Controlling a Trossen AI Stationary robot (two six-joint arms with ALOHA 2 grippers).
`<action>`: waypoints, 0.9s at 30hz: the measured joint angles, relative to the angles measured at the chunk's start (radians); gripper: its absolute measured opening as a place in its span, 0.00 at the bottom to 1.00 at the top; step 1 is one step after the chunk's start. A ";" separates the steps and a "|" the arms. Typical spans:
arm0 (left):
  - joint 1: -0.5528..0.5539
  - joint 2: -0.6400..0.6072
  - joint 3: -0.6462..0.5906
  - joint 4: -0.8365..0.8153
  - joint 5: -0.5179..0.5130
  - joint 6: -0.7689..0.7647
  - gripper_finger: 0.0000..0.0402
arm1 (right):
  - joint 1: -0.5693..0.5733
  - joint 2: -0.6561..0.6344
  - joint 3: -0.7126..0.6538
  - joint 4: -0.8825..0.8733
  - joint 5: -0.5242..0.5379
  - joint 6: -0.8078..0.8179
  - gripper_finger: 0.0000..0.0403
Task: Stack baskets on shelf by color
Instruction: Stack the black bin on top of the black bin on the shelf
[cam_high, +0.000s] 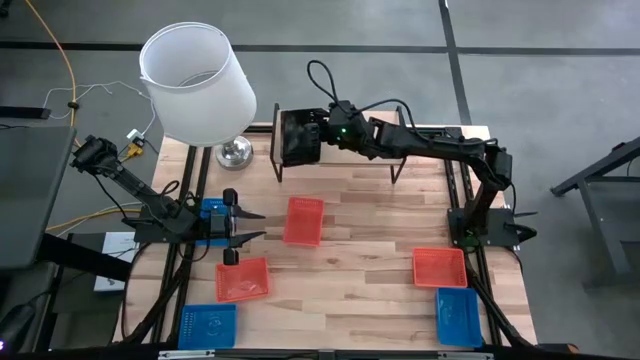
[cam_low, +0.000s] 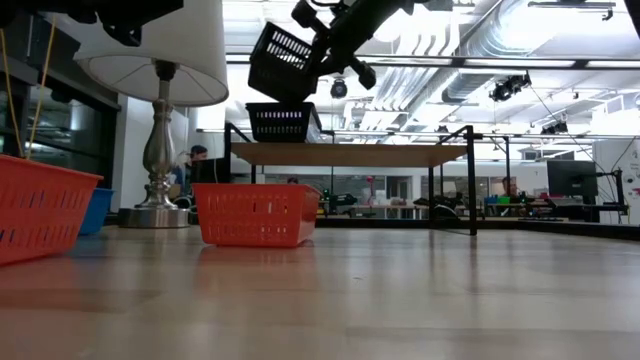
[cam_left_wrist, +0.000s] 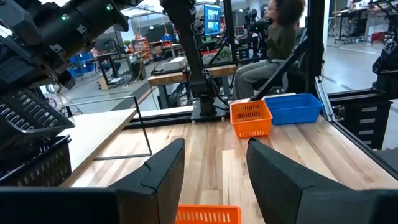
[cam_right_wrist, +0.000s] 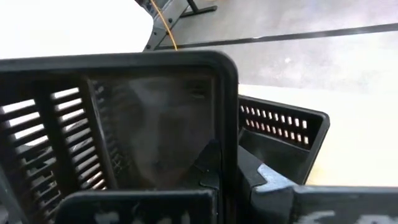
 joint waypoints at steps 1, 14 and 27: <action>0.000 0.000 0.000 0.000 0.000 0.000 0.40 | 0.000 0.000 0.000 0.000 0.006 0.000 0.00; 0.000 0.000 0.000 0.000 0.000 0.000 0.40 | 0.000 0.000 0.000 0.000 0.014 0.000 0.04; 0.000 0.000 0.000 0.000 0.000 0.000 0.40 | 0.000 0.000 -0.001 0.000 0.014 0.005 0.11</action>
